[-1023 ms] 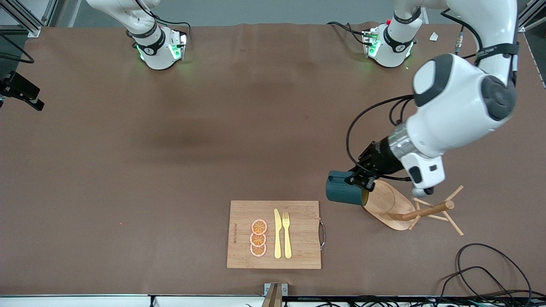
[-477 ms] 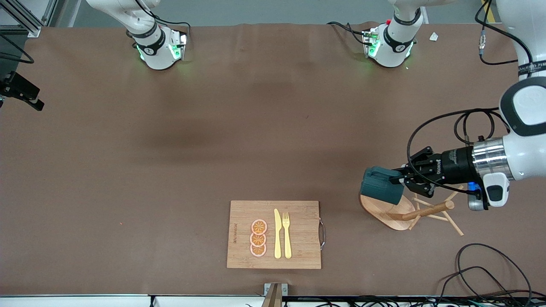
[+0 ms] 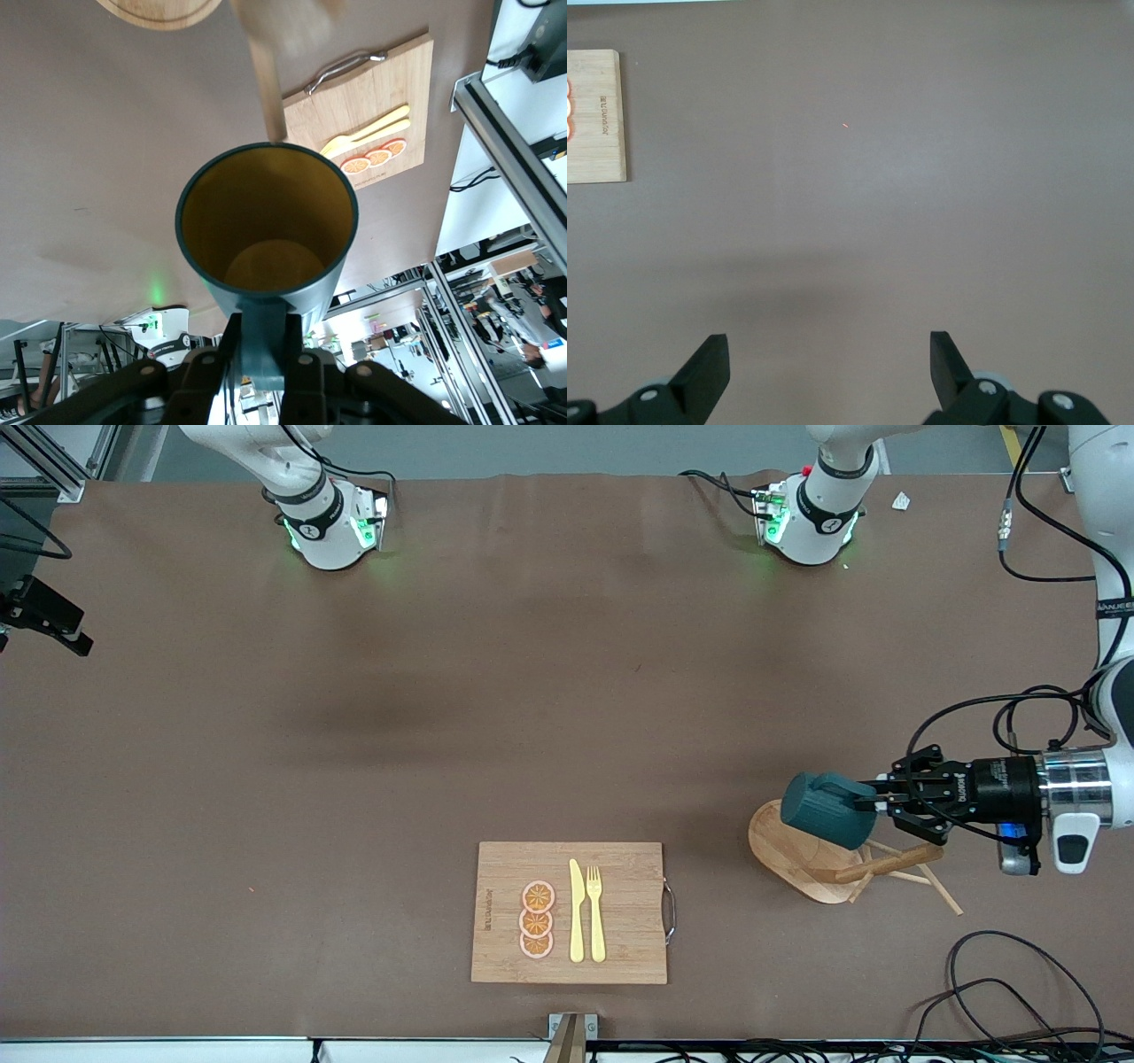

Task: Pass cup and hang on rack
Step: 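Tilt the mug and hook its handle onto a rack peg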

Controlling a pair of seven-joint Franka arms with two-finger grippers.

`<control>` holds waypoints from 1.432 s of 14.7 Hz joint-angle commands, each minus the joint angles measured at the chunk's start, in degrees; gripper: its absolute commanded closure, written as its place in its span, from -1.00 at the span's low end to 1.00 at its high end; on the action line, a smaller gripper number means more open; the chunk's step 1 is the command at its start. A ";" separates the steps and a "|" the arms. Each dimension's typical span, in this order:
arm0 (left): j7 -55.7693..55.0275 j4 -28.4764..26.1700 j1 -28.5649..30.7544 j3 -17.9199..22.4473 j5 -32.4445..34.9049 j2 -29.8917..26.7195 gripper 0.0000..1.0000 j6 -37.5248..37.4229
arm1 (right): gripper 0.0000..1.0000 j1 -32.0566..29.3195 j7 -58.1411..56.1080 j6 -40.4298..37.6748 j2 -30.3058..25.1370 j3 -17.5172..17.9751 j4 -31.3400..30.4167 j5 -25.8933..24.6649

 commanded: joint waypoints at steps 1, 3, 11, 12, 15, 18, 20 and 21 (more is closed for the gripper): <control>0.24 0.35 0.20 -0.47 -1.37 0.47 1.00 -0.65 | -1.00 -0.74 0.14 -0.25 0.85 0.26 0.73 -0.10; 0.24 0.35 0.64 -0.39 -1.37 0.91 1.00 -0.65 | -1.00 -1.18 0.14 -0.25 0.85 0.17 0.73 -0.01; 0.06 0.35 2.40 -0.21 -3.66 3.55 1.00 -0.30 | -1.00 -1.18 0.14 -0.42 0.85 0.26 0.73 -0.01; 0.06 0.44 2.49 -0.04 -3.66 3.55 1.00 -0.21 | -1.00 -1.18 0.14 -0.42 0.85 0.26 0.73 -0.01; 0.15 0.44 3.19 0.05 -3.75 4.07 1.00 0.40 | -1.00 -1.18 0.14 -0.51 0.85 0.26 0.73 -0.01; 0.15 0.44 3.81 0.05 -3.75 4.16 1.00 0.40 | -1.00 -1.27 0.05 -0.43 0.85 0.26 0.73 -0.10; 0.24 0.53 3.98 0.05 -3.75 4.25 1.00 0.49 | -1.00 -1.27 -0.38 -0.25 0.85 0.17 0.73 -0.10; 0.15 0.62 3.98 0.05 -3.75 4.34 1.00 0.84 | -1.00 -1.27 -0.47 -0.08 0.85 0.17 0.82 -0.10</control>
